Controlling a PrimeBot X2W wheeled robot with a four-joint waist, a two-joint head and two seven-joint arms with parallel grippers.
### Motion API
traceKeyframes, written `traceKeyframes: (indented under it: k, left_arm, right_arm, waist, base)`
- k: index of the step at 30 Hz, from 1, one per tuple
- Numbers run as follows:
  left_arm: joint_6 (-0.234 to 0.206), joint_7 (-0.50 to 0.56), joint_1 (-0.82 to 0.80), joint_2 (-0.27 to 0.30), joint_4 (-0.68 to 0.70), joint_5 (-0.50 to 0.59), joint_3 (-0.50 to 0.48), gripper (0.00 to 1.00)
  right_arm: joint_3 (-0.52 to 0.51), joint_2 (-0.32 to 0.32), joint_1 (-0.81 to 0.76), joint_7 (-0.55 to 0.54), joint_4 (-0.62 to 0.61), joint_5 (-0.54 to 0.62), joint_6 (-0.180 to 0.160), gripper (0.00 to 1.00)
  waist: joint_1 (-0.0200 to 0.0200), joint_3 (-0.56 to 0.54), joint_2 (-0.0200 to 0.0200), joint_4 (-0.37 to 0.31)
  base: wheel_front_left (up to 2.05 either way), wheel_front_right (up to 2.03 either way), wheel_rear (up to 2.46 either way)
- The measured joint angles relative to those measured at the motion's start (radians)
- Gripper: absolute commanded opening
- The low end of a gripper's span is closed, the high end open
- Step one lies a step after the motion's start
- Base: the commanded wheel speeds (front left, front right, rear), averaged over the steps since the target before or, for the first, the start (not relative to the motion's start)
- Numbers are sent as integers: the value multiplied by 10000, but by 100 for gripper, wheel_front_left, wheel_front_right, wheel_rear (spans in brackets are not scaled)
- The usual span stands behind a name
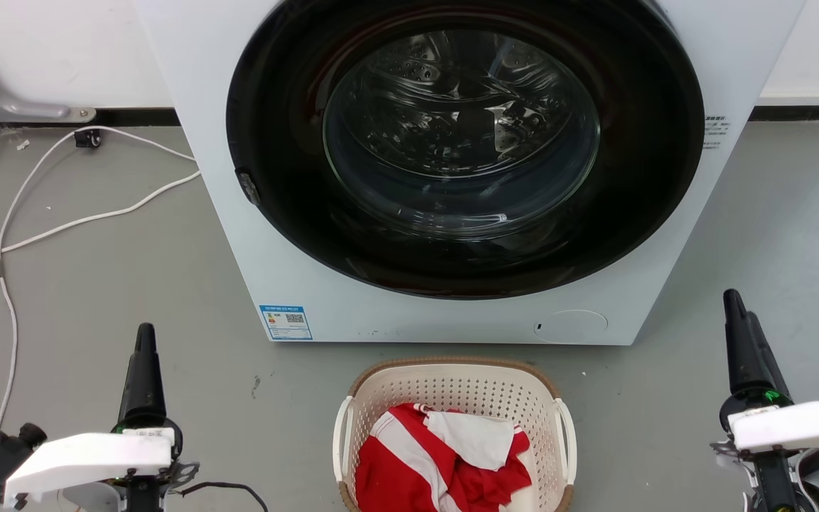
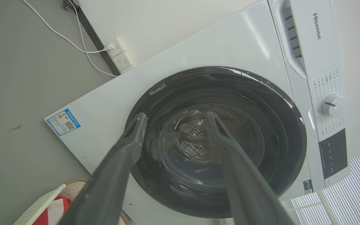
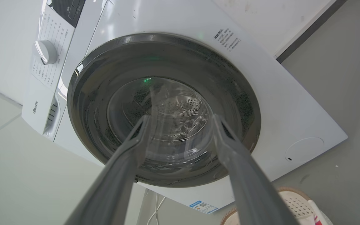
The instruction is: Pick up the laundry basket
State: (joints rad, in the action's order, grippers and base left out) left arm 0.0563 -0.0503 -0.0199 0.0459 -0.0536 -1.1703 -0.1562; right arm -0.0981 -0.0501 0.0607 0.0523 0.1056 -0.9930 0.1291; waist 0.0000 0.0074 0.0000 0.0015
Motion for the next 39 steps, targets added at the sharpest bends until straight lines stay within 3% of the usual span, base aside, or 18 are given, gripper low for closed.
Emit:
traceKeyframes:
  k: [6, 12, 25, 39]
  left_arm:
    - [-393, -199, 112, 2, 713, 1254, 449, 100]
    - [-414, -401, 274, 4, 1154, 2539, 826, 100]
    - [-675, -769, 356, 29, 1766, 6057, 2090, 100]
    - [-1847, -1131, 351, 1022, 1918, 7923, 3866, 100]
  right_arm:
    - [314, 0, 4, 190, -796, 2059, 0, 100]
    - [644, 0, -6, 364, -1187, 3632, 0, 100]
    - [930, 0, -143, 748, -1498, 5933, 0, 100]
    - [972, -2, -233, 1118, -1361, 7938, 2, 100]
  waist:
    - [0, 20, 0, -12]
    - [0, 22, 0, -22]
    - [0, 85, 0, -39]
    - [0, 99, 0, -96]
  base:
    - [0, 0, 0]
    - [0, 0, 0]
    - [0, 0, 0]
    - [0, 0, 0]
